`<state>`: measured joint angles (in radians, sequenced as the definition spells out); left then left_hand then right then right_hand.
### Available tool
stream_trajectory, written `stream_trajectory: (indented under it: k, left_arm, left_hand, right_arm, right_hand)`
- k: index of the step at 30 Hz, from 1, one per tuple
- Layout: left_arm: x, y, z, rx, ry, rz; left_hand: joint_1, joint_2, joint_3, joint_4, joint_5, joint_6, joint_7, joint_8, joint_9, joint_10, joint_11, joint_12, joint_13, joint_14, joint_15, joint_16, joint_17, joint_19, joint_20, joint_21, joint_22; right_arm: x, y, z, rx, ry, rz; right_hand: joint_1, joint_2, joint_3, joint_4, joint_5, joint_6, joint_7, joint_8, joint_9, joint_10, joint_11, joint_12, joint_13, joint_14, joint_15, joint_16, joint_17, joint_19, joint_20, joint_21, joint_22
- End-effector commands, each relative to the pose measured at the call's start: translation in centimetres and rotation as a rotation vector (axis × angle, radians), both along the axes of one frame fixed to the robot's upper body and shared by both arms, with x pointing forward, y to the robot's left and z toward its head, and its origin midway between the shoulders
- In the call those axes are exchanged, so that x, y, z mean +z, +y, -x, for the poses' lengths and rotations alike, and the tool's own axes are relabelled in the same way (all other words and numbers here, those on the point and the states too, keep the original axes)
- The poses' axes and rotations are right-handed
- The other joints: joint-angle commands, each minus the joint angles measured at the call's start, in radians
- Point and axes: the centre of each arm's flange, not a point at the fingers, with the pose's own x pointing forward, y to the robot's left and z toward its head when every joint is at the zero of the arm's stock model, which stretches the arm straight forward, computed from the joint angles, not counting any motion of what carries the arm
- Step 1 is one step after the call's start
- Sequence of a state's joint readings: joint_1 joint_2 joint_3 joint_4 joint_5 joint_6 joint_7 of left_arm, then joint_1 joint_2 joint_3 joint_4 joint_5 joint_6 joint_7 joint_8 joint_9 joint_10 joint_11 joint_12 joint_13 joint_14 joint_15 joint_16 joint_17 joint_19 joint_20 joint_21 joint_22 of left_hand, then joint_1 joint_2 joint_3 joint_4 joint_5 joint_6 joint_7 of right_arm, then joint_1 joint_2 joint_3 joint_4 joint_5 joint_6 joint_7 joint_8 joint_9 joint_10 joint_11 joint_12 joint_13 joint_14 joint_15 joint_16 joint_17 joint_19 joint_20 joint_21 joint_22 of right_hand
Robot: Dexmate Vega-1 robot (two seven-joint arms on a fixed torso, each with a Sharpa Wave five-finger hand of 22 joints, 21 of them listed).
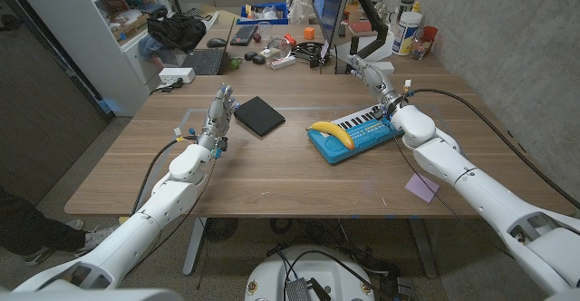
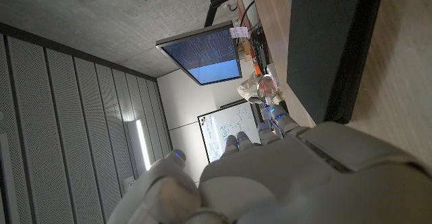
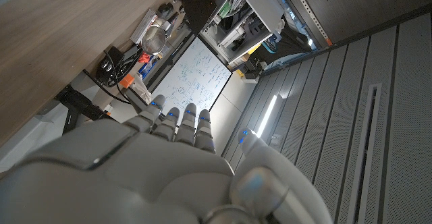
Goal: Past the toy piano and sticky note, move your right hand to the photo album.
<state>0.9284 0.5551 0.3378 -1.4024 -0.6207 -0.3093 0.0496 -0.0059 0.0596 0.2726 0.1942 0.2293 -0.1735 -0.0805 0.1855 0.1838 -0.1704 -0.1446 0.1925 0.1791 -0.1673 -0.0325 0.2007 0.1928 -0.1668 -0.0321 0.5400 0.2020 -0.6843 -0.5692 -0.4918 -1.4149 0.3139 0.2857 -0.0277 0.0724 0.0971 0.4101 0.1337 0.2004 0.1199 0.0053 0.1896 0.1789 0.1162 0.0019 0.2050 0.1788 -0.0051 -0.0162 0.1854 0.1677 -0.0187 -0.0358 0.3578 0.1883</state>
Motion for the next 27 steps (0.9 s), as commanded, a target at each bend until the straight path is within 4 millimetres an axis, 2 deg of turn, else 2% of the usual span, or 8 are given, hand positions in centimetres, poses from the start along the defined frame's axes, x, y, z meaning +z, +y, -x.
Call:
stream_trajectory:
  k: [1, 27]
  left_arm:
    - [0.0, 0.0, 0.1, 0.003, -0.003, 0.009]
    - [-0.2, 0.2, 0.7, 0.011, -0.014, 0.021]
  left_hand:
    - [0.000, 0.118, -0.003, 0.002, 0.006, -0.342, 0.002, 0.004, 0.002, -0.320, 0.001, 0.003, 0.005, -0.393, -0.069, 0.009, 0.004, -0.317, -0.078, 0.007, 0.004]
    - [0.001, 0.119, -0.005, 0.002, 0.007, -0.339, 0.003, 0.005, 0.002, -0.319, 0.002, 0.004, 0.005, -0.392, -0.069, 0.009, 0.004, -0.316, -0.077, 0.007, 0.003]
  right_arm:
    - [0.8, 0.8, 0.2, -0.013, -0.028, 0.061]
    - [3.0, 3.3, 0.7, -0.031, -0.104, 0.177]
  right_hand:
    - [0.011, 0.074, 0.003, -0.006, -0.003, 0.009, -0.003, 0.007, 0.006, 0.008, 0.002, 0.006, 0.002, 0.006, -0.005, -0.003, 0.002, 0.006, -0.072, 0.000, 0.002]
    - [0.017, 0.077, 0.007, -0.007, -0.003, 0.027, -0.007, 0.011, 0.007, 0.008, -0.003, 0.004, 0.002, 0.008, -0.008, -0.003, 0.001, 0.008, -0.075, -0.004, 0.002]
